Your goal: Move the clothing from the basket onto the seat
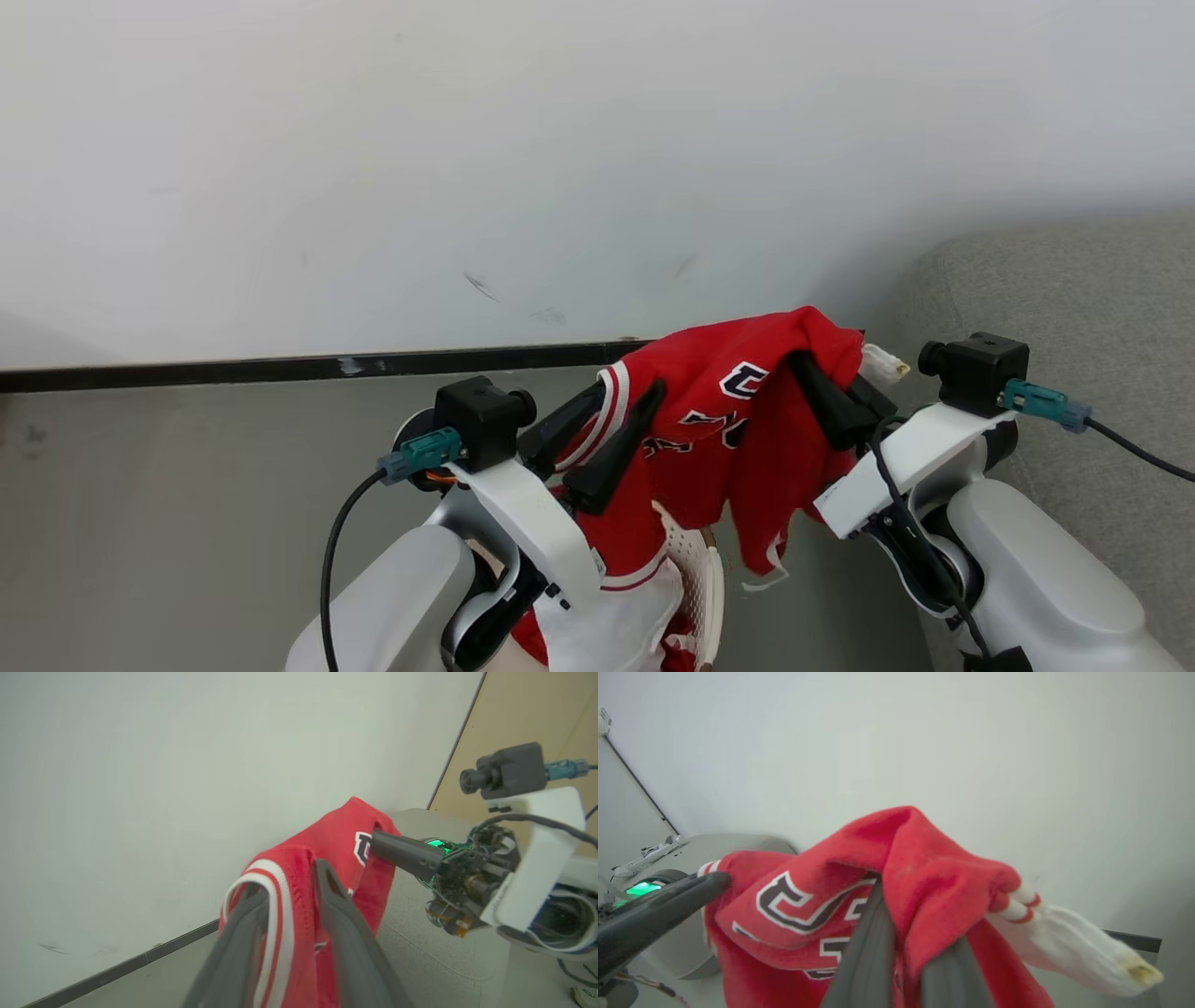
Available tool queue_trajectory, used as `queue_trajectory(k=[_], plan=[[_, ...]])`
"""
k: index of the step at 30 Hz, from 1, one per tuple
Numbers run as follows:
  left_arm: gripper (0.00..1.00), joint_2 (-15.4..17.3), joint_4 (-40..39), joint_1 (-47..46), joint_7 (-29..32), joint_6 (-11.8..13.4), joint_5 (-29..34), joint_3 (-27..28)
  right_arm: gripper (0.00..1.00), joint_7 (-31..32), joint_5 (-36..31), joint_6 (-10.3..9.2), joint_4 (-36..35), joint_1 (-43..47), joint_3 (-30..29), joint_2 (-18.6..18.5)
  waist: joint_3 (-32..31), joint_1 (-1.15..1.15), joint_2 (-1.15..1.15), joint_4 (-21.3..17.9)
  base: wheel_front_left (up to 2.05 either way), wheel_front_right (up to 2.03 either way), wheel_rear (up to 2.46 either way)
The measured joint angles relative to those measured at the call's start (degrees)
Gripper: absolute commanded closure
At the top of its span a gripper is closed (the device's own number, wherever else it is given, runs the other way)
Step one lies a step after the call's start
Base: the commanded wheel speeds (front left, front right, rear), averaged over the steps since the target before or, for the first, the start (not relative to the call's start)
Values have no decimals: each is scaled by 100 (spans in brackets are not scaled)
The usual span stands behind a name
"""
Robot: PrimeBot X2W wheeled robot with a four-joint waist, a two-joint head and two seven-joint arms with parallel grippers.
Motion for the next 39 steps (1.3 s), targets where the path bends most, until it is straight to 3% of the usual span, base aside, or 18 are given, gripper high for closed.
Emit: queue_trajectory(k=[1,20,39], plan=[[0,15,-15,0,5,0,-5,-54,100,-1,23,0,-38,1,-18,-5,4,0,0,-13,0,0,0],[0,296,-116,187,9,-45,-152,-313,100,-3,-231,0,-783,480,-1065,-422,11,0,0,-492,0,0,0],[0,515,-157,205,-207,-45,-69,-505,100,-4,-431,0,-1624,1291,-2018,-363,87,0,0,-1209,0,0,0]])
